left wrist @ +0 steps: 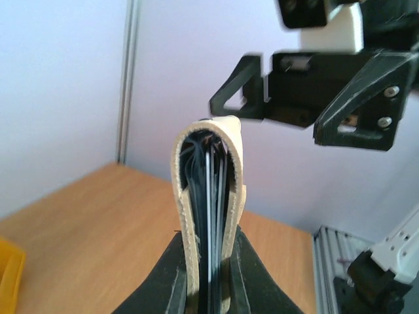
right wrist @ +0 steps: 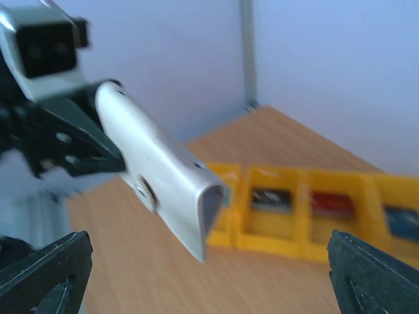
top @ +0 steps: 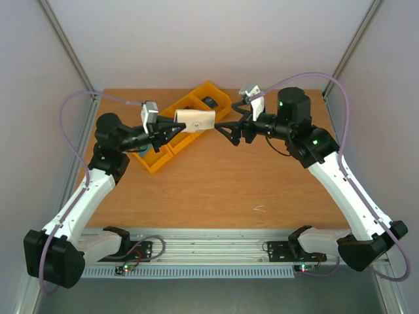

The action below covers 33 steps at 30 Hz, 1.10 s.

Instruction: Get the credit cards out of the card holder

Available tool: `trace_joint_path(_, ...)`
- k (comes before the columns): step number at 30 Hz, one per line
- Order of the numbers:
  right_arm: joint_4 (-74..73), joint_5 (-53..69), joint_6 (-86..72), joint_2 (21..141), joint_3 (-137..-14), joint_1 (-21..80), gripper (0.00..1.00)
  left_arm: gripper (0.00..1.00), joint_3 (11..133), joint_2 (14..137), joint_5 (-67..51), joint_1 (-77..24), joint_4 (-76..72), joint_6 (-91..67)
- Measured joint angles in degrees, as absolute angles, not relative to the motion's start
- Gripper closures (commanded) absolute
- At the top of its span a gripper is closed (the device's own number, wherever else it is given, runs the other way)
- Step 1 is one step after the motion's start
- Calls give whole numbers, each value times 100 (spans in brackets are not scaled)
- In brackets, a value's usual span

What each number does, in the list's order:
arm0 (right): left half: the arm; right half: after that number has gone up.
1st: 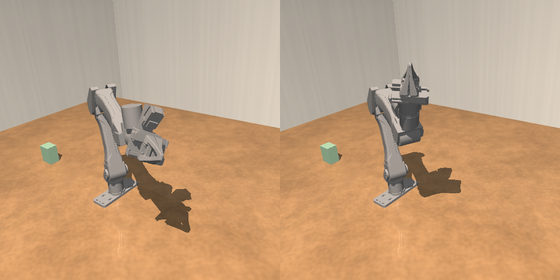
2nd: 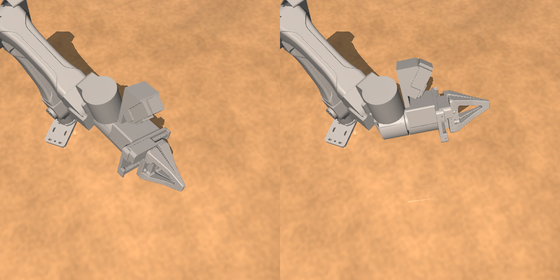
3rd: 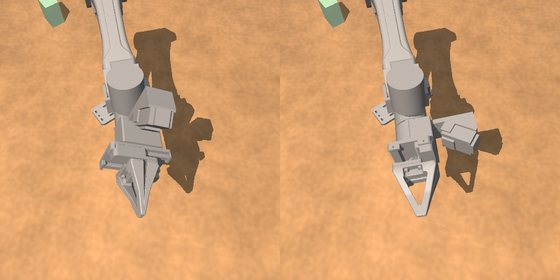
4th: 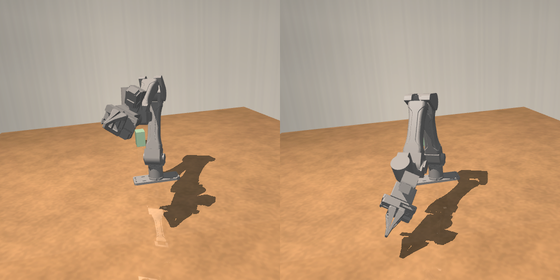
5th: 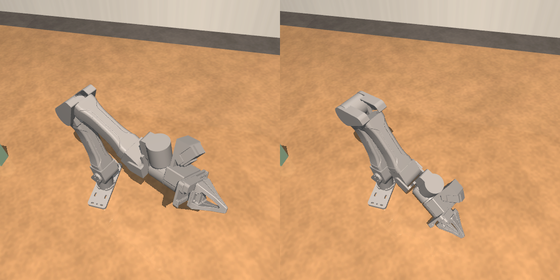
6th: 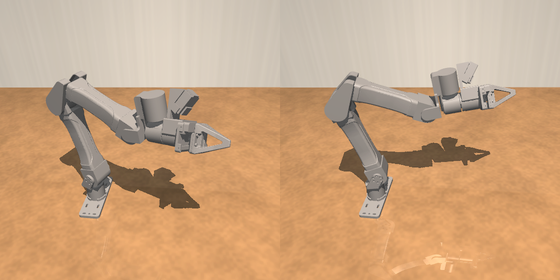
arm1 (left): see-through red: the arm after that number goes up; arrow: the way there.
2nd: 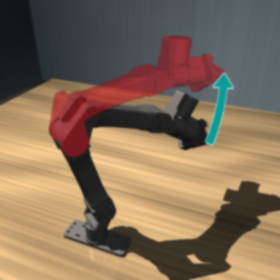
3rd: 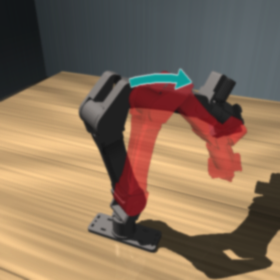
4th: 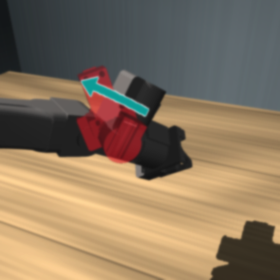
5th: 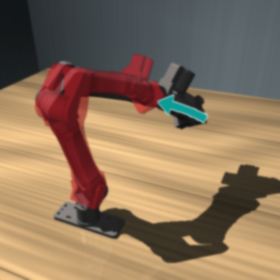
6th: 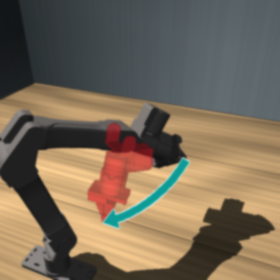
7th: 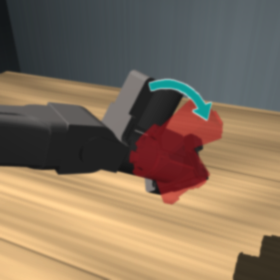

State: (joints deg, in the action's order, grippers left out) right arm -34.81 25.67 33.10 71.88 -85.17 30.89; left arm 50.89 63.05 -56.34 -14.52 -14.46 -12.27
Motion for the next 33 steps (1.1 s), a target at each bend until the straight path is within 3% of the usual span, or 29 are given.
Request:
trace_joint_path(3, -2255, 3660, 2368, 7057, -8195, 2853, 2, 100, 5290, 6281, -5680, -1535, -2161, -1612)
trace_joint_path(8, -1092, 4810, 1168, 7585, -8053, 2694, 21, 100, 5374, 6217, -5629, -1664, -2856, -1955)
trace_joint_path(12, -869, 5408, 803, 7955, -8062, 2689, 64, 100, 5378, 6217, -5430, -1782, -2941, -2152)
trace_joint_path(14, -810, 5579, 725, 7964, -8066, 2696, 95, 100, 5378, 6217, -5378, -1804, -2941, -2185)
trace_joint_path(15, -784, 5660, 703, 7953, -8084, 2696, 98, 100, 5378, 6217, -5354, -1815, -2943, -2209)
trace_joint_path(17, -838, 5811, 714, 7946, -8156, 2694, 99, 96, 5378, 6217, -5231, -1824, -2934, -2276)
trace_joint_path(22, -1935, 5776, 1490, 7937, -8630, 2694, 99, 6, 5371, 6206, -5120, -1868, -2786, -2364)
trace_joint_path(23, -2346, 5684, 1754, 7935, -8820, 2696, 99, 1, 5349, 6191, -5096, -1868, -2692, -2353)
trace_joint_path(27, -4364, 4915, 2956, 7985, -9946, 2740, 99, 1, 5140, 5959, -5089, -1782, -1931, -1944)
trace_joint_path(33, -6936, 2357, 4372, 8337, -11306, 3732, 99, 1, 5183, 5612, -5013, -1431, 180, 104)
